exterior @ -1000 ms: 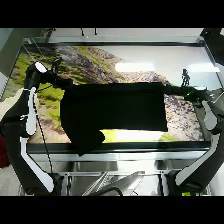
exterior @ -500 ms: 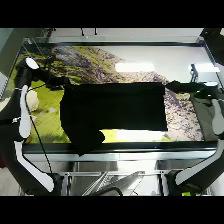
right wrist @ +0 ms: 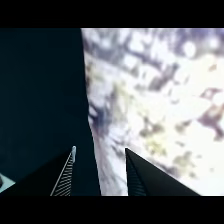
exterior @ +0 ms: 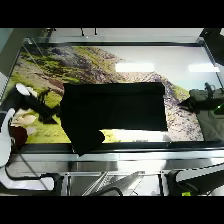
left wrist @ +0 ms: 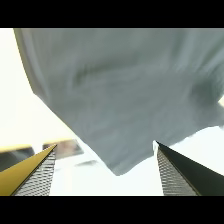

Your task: Fold the shirts.

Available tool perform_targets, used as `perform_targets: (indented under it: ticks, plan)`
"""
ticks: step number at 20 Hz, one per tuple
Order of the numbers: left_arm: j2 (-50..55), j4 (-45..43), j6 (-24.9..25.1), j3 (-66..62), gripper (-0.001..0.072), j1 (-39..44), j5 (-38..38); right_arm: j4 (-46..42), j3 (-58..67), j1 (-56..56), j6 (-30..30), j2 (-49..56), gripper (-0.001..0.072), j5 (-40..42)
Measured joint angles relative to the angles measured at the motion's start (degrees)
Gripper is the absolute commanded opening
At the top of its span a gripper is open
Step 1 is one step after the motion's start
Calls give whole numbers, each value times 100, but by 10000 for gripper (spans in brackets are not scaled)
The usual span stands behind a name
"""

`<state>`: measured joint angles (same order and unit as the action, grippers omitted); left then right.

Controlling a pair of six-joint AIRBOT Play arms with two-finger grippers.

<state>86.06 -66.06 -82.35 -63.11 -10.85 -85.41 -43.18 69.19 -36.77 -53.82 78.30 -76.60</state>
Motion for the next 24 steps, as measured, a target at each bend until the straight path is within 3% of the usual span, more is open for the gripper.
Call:
perform_targets:
  ticks: [5,12,15,16,21,24]
  plan:
    - [-922,28,50,1659,665,136,918,-28,-938,269,116,-120,358,208]
    - [-920,101,66,2199,642,514,1615,-20,-1296,1049,162,-144,358,273]
    - [-839,291,116,2247,90,664,2157,-52,-1322,1325,160,-144,357,258]
    - [-835,343,186,2260,15,693,2337,-52,-1329,1384,157,-144,357,249]
    - [-1058,590,498,2284,15,737,2752,-114,-1335,1475,153,-151,357,162]
    - [-1373,673,592,2280,15,640,2616,-269,-1344,1333,133,-184,358,-31]
